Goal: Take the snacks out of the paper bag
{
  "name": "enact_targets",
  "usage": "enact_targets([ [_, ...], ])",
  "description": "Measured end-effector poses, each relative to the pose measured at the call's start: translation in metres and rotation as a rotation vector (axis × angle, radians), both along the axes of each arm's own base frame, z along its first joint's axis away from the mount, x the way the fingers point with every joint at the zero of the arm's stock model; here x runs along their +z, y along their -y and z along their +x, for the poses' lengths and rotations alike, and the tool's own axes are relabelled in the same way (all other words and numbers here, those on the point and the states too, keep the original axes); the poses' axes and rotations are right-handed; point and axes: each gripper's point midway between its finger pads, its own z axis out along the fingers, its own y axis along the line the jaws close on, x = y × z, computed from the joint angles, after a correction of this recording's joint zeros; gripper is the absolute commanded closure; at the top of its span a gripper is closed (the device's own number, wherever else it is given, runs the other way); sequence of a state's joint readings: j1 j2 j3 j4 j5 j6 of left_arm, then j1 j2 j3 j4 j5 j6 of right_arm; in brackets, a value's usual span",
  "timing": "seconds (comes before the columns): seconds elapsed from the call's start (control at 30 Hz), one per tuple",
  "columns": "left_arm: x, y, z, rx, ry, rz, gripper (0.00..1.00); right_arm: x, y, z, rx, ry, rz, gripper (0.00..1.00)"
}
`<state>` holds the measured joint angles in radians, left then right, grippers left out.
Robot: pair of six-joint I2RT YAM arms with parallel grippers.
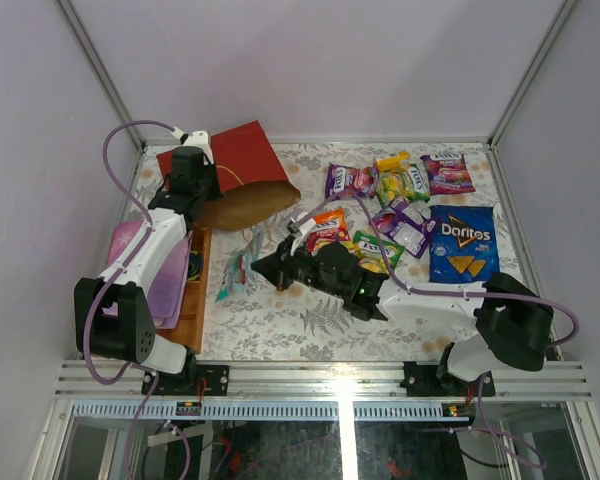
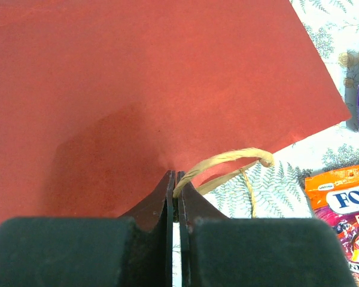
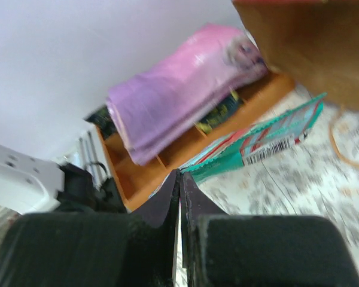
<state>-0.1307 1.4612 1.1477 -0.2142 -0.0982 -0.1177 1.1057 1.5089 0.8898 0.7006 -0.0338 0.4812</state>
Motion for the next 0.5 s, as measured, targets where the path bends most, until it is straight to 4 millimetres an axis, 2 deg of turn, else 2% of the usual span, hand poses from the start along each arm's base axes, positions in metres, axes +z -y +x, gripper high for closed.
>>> enact_targets([
  [0.13,0.000,-0.001,0.000,0.001,0.000,0.000,1.00,-0.058,0.034,-0.001,-0.065,-0.095,-0.094,1.00],
  [0.2,0.000,-0.001,0.000,0.002,0.000,0.000,1.00,-0.098,0.058,0.003,-0.115,-0.177,-0.157,1.00],
  [0.33,0.000,-0.001,0.000,0.002,0.000,-0.001,1.00,-0.164,0.105,0.006,-0.224,-0.312,-0.288,1.00],
  [0.43,0.000,-0.001,0.000,0.000,0.000,-0.002,1.00,-0.182,0.121,0.004,-0.272,-0.359,-0.345,1.00],
  [0.5,0.000,0.000,0.000,-0.002,0.000,-0.002,1.00,-0.181,0.125,0.005,-0.297,-0.362,-0.352,1.00],
])
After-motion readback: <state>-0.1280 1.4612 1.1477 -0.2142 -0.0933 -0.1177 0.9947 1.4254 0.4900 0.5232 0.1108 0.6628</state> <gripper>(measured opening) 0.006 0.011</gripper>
